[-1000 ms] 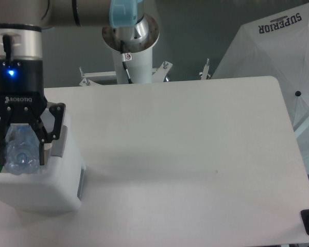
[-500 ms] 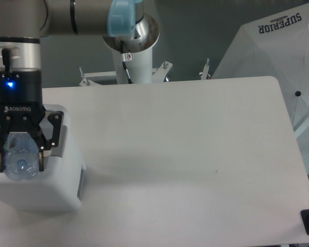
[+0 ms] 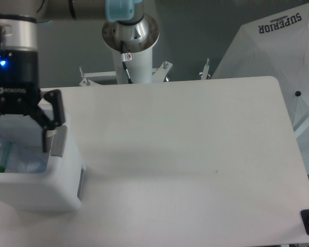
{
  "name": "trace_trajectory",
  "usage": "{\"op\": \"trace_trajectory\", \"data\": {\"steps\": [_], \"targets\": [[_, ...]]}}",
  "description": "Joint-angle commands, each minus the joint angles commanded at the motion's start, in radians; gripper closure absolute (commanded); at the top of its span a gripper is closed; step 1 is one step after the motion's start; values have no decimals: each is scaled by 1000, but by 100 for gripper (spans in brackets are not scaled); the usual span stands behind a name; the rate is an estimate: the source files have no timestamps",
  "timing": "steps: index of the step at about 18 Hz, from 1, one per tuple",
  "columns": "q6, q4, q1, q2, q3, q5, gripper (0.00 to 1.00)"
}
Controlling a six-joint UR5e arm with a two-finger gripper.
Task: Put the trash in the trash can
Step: 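Open the gripper to release the bottle inside the bin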
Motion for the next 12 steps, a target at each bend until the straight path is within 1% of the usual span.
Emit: {"op": "trace_trajectory", "data": {"steps": [2,3,5,8,12], "targets": [[206,-2,48,15,-58,-5,0],[281,-2,69,20,-80,-5,0],[363,-6,114,20,-95,-5,0],[378,-11,173,20,-94,-6,0],[377,-11,209,20,-95,-5,0]]}}
